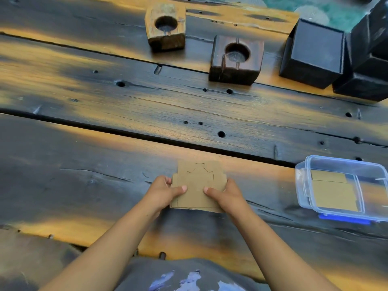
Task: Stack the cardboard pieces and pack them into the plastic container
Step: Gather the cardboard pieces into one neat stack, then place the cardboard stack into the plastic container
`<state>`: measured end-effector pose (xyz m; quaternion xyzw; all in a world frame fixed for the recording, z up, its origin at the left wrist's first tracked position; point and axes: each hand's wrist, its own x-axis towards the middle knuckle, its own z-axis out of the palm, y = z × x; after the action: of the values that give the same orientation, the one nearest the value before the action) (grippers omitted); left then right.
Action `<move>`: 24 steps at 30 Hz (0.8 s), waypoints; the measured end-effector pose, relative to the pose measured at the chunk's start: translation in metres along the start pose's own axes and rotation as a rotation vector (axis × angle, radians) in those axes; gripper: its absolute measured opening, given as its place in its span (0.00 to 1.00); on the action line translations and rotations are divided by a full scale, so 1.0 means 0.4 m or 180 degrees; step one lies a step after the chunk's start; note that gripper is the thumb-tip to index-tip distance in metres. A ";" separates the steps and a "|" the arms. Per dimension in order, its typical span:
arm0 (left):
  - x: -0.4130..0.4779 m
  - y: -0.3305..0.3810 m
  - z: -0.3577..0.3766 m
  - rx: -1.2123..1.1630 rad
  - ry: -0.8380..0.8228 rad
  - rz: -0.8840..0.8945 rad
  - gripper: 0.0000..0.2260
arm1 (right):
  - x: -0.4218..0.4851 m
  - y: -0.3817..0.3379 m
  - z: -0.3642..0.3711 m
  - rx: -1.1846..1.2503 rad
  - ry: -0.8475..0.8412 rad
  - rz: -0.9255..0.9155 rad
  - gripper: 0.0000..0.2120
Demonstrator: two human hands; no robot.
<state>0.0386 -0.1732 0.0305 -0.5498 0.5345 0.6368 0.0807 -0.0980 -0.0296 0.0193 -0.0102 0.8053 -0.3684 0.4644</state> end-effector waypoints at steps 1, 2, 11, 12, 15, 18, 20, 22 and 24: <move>-0.018 -0.004 0.005 -0.0064 0.0005 0.0061 0.19 | -0.015 0.003 -0.005 0.0032 -0.0053 -0.0070 0.28; -0.036 -0.008 0.011 -0.0128 0.0007 0.0117 0.19 | -0.030 0.004 -0.013 0.0028 -0.0092 -0.0137 0.27; -0.142 -0.041 0.035 -0.0278 -0.0621 0.0332 0.18 | -0.173 0.022 -0.047 0.0252 0.0144 -0.0252 0.22; -0.140 -0.041 0.032 -0.0225 -0.0686 0.0361 0.18 | -0.188 0.031 -0.040 0.0338 0.0198 -0.0222 0.22; -0.137 -0.036 0.031 0.0051 -0.0917 0.0445 0.16 | -0.235 0.059 -0.032 0.0569 0.0429 -0.0150 0.19; -0.139 -0.040 0.043 0.0337 -0.1076 0.0509 0.17 | -0.278 0.101 -0.043 0.0611 0.0566 -0.0166 0.13; -0.142 -0.041 0.057 0.0494 -0.1114 0.0538 0.19 | -0.305 0.123 -0.056 0.0706 0.0651 -0.0167 0.11; -0.151 -0.043 0.075 0.0608 -0.1198 0.0547 0.20 | -0.329 0.148 -0.072 0.0792 0.0726 -0.0114 0.12; -0.164 -0.044 0.100 0.0699 -0.1295 0.0594 0.20 | -0.353 0.170 -0.093 0.0788 0.0832 -0.0098 0.13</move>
<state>0.0514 -0.1033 0.0647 -0.3465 0.6217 0.6771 0.1867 -0.0238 0.0924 0.0938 0.0827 0.8070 -0.4701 0.3478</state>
